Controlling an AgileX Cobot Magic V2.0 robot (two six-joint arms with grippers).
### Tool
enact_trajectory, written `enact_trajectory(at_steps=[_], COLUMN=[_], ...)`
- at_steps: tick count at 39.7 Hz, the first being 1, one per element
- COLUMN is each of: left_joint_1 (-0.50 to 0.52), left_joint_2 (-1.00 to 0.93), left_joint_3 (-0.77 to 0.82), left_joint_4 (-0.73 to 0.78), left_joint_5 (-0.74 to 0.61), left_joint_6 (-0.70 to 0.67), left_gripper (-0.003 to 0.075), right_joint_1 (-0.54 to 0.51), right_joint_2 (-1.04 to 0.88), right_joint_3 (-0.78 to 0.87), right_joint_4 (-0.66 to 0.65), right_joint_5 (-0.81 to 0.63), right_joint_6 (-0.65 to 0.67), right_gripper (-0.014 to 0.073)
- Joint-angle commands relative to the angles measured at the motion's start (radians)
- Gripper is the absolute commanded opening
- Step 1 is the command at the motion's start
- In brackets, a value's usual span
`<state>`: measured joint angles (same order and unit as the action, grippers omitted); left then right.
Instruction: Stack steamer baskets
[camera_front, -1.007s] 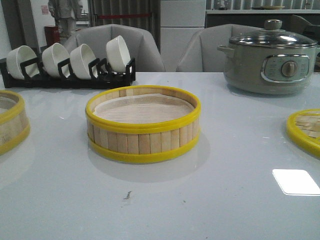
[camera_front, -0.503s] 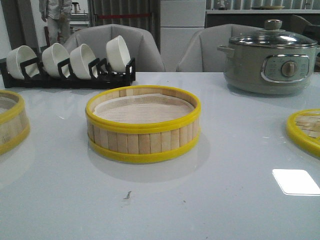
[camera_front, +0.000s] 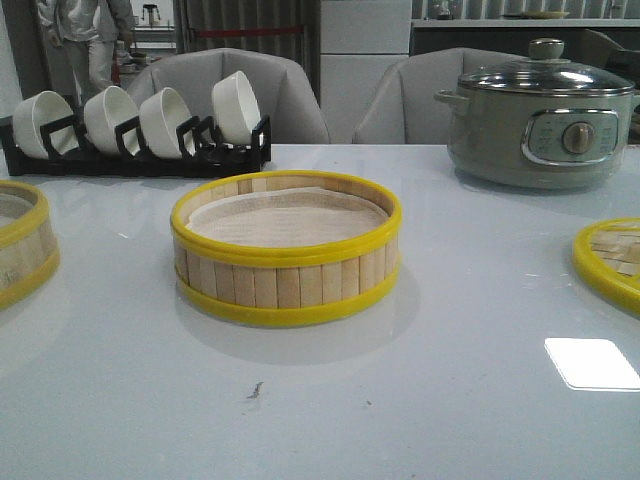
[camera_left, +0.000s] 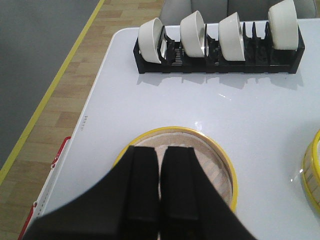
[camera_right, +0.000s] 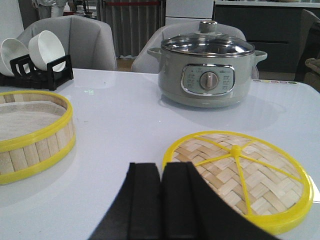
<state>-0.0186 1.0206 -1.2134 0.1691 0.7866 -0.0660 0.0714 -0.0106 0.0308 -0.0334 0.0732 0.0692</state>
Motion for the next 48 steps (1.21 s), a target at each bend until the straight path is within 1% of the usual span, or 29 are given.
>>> enact_trajectory(at_steps=[1,9,28,35,37,39,41,44,46,48], left_joint_1=[0.0,0.0,0.0,0.0,0.0,0.0,0.0,0.0,0.0,0.0], left_joint_2=[-0.011,-0.011,0.0,0.0,0.0,0.0,0.0,0.0,0.0,0.0], left_joint_3=[-0.035,-0.035,-0.035,-0.035,-0.035,-0.035,-0.035,-0.035,-0.035,-0.035], left_joint_4=[-0.018,-0.063,-0.076,-0.075,-0.073,-0.073,-0.073,-0.065,-0.061,-0.061], left_joint_5=[-0.082,-0.084,-0.074,-0.074,-0.072,-0.069,-0.069,-0.068,-0.066,-0.066], left_joint_6=[-0.002,-0.002,-0.002,-0.002,-0.002,-0.002,-0.002,-0.002,-0.002,-0.002], left_gripper=[0.0102,0.0102,0.0102,0.0102,0.0102,0.0102,0.0102,0.0102,0.0102,0.0102], right_joint_1=[0.0,0.0,-0.002,-0.002,-0.002,-0.002,-0.002,-0.002,-0.002,-0.002], right_joint_2=[-0.021,-0.021,-0.021,-0.021,-0.021,-0.019,-0.011,0.038,0.096,0.183], right_joint_3=[-0.015,-0.015,-0.016,-0.016,-0.021,-0.046,-0.11,-0.233,-0.312,-0.39], right_joint_4=[-0.006,-0.006,-0.006,-0.006,-0.005,-0.005,-0.005,-0.017,-0.048,-0.071], right_joint_5=[-0.087,-0.087,-0.099,-0.271,-0.291,-0.25,-0.15,0.037,0.107,0.138], right_joint_6=[-0.004,-0.004,-0.004,-0.003,0.002,0.019,0.028,0.023,0.023,0.023], right_gripper=[0.0052,0.0052,0.0052,0.0052,0.0052,0.0052,0.0052,0.0052,0.0052,0.0052])
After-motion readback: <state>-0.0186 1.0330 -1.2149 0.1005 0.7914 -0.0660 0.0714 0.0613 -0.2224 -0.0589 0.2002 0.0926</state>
